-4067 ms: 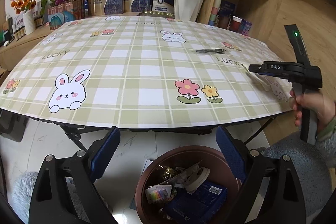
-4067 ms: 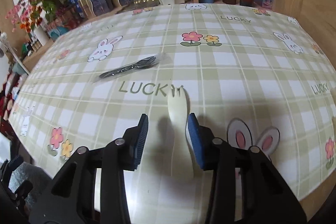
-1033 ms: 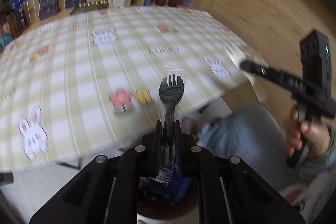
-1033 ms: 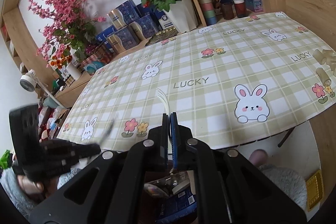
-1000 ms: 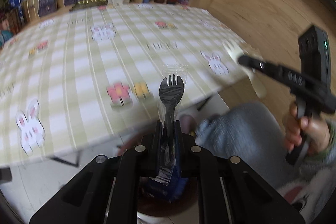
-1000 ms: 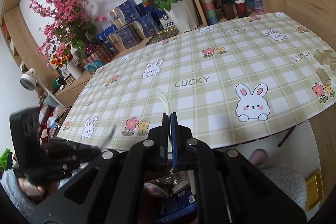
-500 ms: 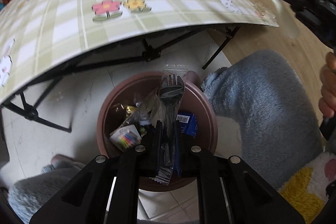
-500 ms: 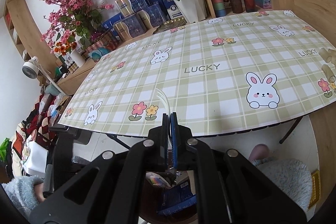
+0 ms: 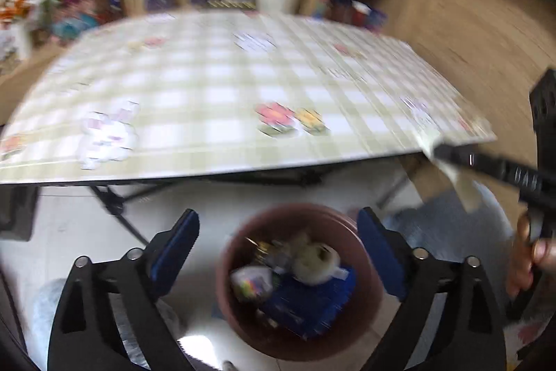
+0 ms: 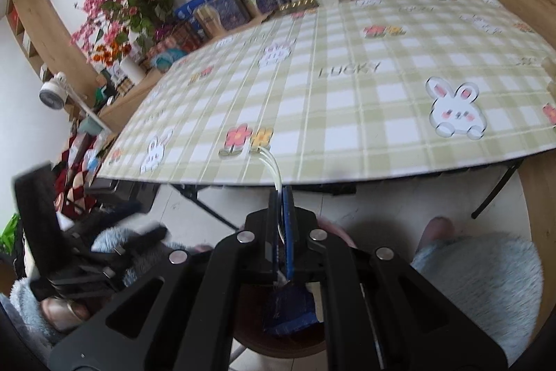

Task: Collect trash

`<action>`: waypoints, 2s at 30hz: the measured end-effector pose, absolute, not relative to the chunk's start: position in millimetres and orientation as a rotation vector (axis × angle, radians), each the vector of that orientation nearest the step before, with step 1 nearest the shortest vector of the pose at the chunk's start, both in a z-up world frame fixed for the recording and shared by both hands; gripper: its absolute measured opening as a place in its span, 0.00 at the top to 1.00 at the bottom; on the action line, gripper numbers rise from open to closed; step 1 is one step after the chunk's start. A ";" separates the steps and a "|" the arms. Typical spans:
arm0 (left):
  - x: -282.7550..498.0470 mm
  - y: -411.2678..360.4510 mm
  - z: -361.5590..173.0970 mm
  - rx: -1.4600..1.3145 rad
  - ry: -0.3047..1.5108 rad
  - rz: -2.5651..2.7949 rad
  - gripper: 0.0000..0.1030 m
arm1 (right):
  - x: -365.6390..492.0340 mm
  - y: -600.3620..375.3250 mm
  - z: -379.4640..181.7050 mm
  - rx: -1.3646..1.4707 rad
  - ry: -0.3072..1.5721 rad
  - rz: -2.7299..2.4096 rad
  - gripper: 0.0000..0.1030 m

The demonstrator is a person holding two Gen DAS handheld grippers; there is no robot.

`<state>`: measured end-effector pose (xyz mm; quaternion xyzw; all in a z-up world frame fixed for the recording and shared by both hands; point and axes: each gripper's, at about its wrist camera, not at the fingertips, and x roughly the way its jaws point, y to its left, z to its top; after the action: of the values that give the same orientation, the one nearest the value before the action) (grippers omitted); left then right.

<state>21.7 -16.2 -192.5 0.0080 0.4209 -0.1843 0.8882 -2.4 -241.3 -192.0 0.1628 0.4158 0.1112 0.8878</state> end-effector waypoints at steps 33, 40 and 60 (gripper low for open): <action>25.3 2.1 -206.2 -0.007 0.904 -0.220 0.10 | 6.4 -212.8 -248.8 0.360 1.086 0.303 0.80; 26.1 3.8 -206.5 -0.008 0.910 -0.211 0.10 | 4.5 -209.0 -242.2 0.309 1.056 0.279 0.42; 29.7 11.3 -166.8 0.014 0.791 -0.175 0.10 | 8.7 -217.0 -175.4 0.109 0.882 0.121 0.06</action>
<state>29.7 11.3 -166.8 0.0068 0.3850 -0.0850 0.9190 8.7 -217.0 -175.4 0.0526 0.4266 0.0586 0.9010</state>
